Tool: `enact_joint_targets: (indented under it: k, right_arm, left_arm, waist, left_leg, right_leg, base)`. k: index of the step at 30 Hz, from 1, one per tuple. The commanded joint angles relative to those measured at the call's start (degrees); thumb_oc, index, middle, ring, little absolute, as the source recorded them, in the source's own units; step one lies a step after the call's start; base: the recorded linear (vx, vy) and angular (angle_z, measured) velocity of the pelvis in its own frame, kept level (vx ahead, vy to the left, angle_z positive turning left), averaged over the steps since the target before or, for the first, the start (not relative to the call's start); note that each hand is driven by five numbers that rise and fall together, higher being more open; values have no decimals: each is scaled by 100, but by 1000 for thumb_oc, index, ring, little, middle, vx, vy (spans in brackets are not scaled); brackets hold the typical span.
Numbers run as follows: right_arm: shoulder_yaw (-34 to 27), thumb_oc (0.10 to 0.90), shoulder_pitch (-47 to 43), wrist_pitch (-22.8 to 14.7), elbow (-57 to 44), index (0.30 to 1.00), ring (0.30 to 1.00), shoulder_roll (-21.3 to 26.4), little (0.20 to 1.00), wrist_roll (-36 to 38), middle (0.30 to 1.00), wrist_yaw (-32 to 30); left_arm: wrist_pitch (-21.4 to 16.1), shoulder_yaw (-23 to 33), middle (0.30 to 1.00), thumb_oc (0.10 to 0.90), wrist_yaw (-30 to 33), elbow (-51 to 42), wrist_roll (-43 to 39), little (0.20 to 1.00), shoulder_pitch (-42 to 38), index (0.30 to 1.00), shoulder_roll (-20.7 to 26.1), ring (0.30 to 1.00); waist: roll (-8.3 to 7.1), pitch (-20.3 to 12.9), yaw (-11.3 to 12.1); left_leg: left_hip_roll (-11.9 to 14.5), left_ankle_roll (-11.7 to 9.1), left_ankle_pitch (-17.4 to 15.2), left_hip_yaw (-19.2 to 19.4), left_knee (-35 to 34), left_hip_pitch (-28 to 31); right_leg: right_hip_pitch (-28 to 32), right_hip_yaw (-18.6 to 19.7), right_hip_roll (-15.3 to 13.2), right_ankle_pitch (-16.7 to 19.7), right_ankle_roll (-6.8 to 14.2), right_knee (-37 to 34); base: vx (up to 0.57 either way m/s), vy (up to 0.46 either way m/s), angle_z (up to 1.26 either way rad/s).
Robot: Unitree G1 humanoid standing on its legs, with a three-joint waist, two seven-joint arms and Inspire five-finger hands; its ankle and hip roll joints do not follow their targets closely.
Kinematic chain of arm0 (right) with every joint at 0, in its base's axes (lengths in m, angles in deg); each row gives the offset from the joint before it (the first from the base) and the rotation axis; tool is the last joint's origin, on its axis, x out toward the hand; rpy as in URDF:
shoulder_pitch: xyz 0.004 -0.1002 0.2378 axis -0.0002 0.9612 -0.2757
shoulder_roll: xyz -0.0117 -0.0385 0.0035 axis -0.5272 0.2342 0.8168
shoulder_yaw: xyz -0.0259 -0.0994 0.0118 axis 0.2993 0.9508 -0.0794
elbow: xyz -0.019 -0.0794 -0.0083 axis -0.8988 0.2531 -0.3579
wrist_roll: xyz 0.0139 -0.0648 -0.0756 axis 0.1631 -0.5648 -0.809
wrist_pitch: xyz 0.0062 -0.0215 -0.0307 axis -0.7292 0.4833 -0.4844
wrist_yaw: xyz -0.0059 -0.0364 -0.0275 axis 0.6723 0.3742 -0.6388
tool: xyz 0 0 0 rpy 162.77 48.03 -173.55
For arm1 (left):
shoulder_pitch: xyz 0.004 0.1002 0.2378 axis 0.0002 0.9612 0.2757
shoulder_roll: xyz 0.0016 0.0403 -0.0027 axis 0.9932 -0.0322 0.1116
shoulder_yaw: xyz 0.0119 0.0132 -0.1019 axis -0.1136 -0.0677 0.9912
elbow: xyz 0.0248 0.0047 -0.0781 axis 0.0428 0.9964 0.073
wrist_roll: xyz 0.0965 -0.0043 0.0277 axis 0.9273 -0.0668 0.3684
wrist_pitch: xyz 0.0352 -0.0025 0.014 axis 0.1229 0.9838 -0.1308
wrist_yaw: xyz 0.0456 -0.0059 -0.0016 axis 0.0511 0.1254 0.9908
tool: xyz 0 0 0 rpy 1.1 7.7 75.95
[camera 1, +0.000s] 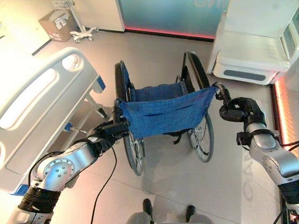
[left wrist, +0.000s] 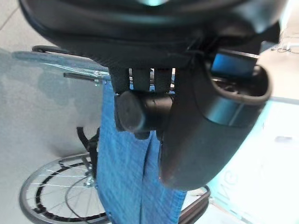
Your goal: Push the wheelchair next to the bed
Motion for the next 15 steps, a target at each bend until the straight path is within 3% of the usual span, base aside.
enact_joint_targets:
  k: [1,3,5,6,13,15]
  right_arm:
    - [92,400,-1161,-560,-601,300,300,630,300,-22,300,153]
    - [105,400,-1190,-567,-601,300,300,628,300,-8,300,145]
    - [106,400,-1181,-619,-619,300,300,599,300,-34,300,195]
    - [98,400,-1148,-691,-653,300,300,553,300,-72,300,280]
    - [244,400,-984,-822,-703,300,300,496,300,79,300,629]
    - [287,400,-1020,-787,-698,300,300,532,300,143,300,708]
  left_arm:
    - [-846,631,300,400,-38,-4,-195,300,-917,300,147,300]
    - [-809,721,300,400,-78,24,-174,300,-897,300,140,300]
    - [-779,927,300,400,-140,5,-148,300,-750,300,156,300]
    - [-815,1136,300,400,-178,-44,-129,300,-531,300,189,300]
    - [-969,1400,300,400,-104,51,-370,300,-132,300,462,300]
    - [-944,1435,300,400,-140,159,-395,300,-143,300,498,300]
  waist:
    - [-285,-257,197]
    - [-322,-160,250]
    - [-274,10,360]
    - [-224,108,472]
    - [51,62,830]
    - [42,-5,859]
  left_leg:
    - [438,-406,-131,-53,2872,-709]
    - [412,-358,-52,-106,3188,-930]
    - [131,-235,-191,-303,3217,-1217]
    - [-90,-157,-98,-332,2745,-1347]
    - [-216,-448,910,-725,266,-1212]
    - [-226,-384,736,-695,231,-1150]
  right_leg:
    - [-135,-164,383,-141,-519,475]
    - [-90,-100,428,-169,-579,544]
    - [19,128,555,-299,-583,724]
    - [111,339,674,-410,-543,839]
    - [984,716,1015,-852,-390,709]
    - [1074,742,991,-969,-395,729]
  base:
    - [18,-223,-44]
    - [57,-98,-37]
    - [155,-15,-3]
    - [292,43,-12]
    - [399,83,-42]
    - [424,160,-42]
